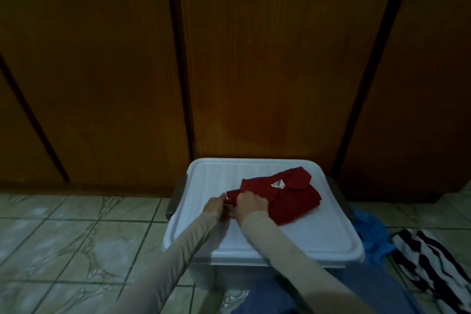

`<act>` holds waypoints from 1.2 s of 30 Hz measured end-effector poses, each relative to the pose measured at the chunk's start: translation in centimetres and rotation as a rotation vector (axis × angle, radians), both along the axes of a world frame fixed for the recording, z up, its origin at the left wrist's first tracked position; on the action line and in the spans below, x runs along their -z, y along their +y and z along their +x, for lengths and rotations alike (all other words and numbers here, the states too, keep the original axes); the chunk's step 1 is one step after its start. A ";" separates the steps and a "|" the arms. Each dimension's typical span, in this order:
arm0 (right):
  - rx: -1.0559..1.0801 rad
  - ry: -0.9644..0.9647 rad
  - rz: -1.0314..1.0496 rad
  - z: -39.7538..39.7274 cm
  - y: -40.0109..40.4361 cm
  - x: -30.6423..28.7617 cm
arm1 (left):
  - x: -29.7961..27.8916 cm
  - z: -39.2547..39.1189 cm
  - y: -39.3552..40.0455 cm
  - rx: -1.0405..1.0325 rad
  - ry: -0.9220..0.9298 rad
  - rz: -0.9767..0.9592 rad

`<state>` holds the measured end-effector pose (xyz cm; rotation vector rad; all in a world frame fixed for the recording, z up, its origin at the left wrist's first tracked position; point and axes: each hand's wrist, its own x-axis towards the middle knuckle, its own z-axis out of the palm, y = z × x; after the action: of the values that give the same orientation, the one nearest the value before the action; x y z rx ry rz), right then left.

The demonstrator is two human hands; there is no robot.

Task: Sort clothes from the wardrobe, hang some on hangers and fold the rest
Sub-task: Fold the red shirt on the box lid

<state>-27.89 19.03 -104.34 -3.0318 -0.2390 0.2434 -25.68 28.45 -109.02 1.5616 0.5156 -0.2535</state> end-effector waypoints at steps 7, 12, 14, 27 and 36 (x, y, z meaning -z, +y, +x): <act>0.322 -0.279 0.276 3.2 -7.6 -1.2 | 0.1 0.3 -1.4 0.010 -0.023 0.310; 0.634 0.003 0.468 5.3 -13.7 0.4 | -0.3 -0.1 -3.8 -0.027 -0.046 0.418; 0.569 0.047 0.479 5.2 -13.9 0.7 | -0.5 0.0 -4.5 -0.022 -0.054 0.458; 0.580 0.005 0.736 4.4 -12.6 0.7 | -1.5 0.8 -5.3 0.117 0.091 1.042; 0.611 0.022 1.012 4.2 -13.2 0.6 | -1.7 1.9 -4.5 -0.020 0.121 0.755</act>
<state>-23.74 5.81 -104.95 -1.9641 0.4374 0.0617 -23.80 23.96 -107.32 2.2796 0.7760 -0.1404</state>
